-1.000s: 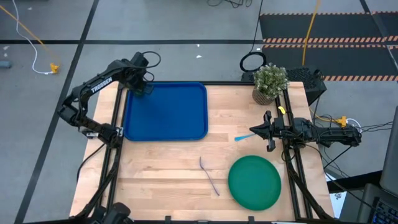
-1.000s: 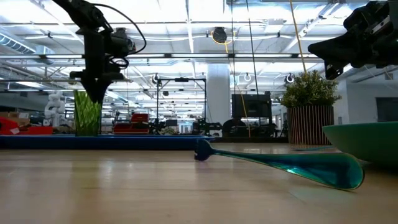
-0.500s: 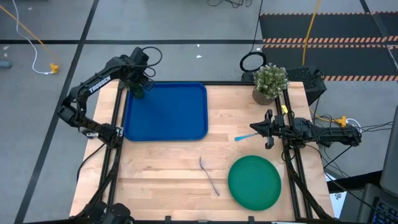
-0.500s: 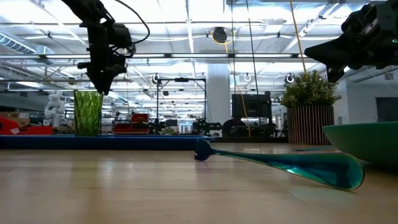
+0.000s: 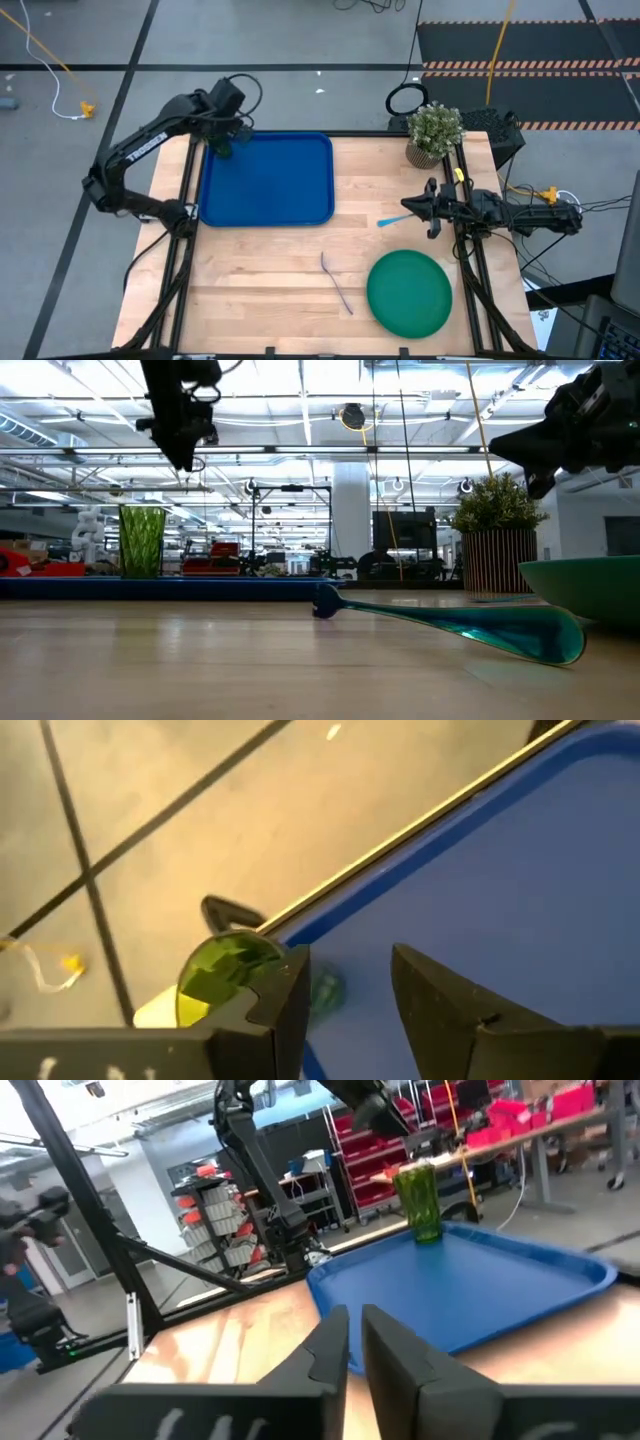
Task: Pick and place plate/cup/fork/spoon on tray
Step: Put the green plate on the blue serving tray to the bottom right of the green glass
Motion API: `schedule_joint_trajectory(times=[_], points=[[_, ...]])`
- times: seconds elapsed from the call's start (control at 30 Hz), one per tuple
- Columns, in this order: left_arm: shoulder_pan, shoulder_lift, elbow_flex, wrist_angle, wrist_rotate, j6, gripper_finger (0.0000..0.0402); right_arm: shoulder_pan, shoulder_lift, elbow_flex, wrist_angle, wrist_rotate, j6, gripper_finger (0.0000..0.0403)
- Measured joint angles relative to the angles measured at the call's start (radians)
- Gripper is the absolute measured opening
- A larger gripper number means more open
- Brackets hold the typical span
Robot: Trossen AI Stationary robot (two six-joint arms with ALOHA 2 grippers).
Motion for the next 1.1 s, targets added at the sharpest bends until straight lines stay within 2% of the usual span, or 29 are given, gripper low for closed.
schedule_joint_trajectory(times=[0.23, 0.43, 0.63, 0.87, 1.1], points=[[-0.255, -0.096, 0.0, -0.023, -0.022, -0.173, 0.0145, 0.055, 0.106, 0.0, -0.009, 0.0, 0.108, 0.0082], [-0.538, -0.101, 0.0, -0.015, -0.166, -0.277, 0.0145, 0.155, 0.234, 0.0, 0.034, 0.045, 0.185, 0.0102], [-0.758, -0.061, 0.0, -0.013, -0.267, -0.379, 0.0145, 0.296, 0.356, 0.037, 0.084, 0.109, 0.207, 0.0103], [-0.952, 0.034, 0.0, 0.008, -0.345, -0.503, 0.0145, 0.489, 0.54, 0.203, 0.076, 0.162, 0.214, 0.0103], [-1.063, 0.152, 0.0, 0.166, -0.359, -0.502, 0.0145, 0.683, 0.765, 0.442, -0.144, 0.213, 0.329, 0.0103]])
